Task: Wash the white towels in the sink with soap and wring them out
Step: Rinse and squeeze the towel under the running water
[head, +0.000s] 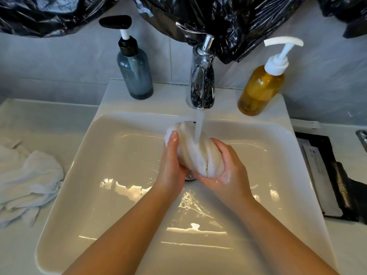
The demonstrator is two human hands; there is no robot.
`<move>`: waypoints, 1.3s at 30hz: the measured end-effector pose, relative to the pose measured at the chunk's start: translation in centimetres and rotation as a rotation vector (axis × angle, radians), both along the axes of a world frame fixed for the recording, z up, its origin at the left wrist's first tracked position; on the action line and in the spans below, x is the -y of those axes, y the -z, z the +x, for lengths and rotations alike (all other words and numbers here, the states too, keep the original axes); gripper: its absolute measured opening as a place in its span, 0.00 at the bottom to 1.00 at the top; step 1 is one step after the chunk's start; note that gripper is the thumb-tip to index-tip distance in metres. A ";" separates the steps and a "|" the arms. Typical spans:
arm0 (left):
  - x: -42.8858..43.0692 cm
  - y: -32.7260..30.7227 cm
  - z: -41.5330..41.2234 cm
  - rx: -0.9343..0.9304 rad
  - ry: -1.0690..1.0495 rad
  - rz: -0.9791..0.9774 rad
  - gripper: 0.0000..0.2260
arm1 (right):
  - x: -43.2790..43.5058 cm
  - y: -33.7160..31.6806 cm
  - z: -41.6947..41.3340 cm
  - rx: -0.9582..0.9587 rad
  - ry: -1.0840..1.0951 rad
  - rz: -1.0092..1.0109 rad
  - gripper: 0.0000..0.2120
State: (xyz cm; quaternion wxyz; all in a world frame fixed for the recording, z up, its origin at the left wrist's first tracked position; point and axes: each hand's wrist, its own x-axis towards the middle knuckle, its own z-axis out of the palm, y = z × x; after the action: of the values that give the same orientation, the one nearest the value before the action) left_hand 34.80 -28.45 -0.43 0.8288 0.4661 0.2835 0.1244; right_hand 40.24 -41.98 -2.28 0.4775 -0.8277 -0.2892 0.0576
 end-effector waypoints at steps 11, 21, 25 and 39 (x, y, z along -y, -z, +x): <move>-0.7 0.2 0.1 -0.004 -0.129 -0.192 0.22 | -0.5 -0.1 -0.1 0.076 -0.042 0.063 0.36; -0.9 0.6 0.2 0.056 -0.161 -0.241 0.20 | -0.4 0.0 0.2 0.088 -0.086 0.067 0.38; -1.0 0.4 0.1 0.037 -0.136 -0.242 0.22 | -0.5 0.1 0.2 0.074 -0.098 0.061 0.38; -1.1 -0.4 -0.1 0.156 0.020 0.099 0.39 | 1.3 -2.3 2.3 -0.812 -0.265 0.336 0.31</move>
State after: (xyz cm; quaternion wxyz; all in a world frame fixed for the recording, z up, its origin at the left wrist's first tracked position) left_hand 34.71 -27.35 0.01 0.8254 0.4983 0.2068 0.1660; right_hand 42.57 -43.24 0.05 0.6684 -0.6049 -0.1874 0.3901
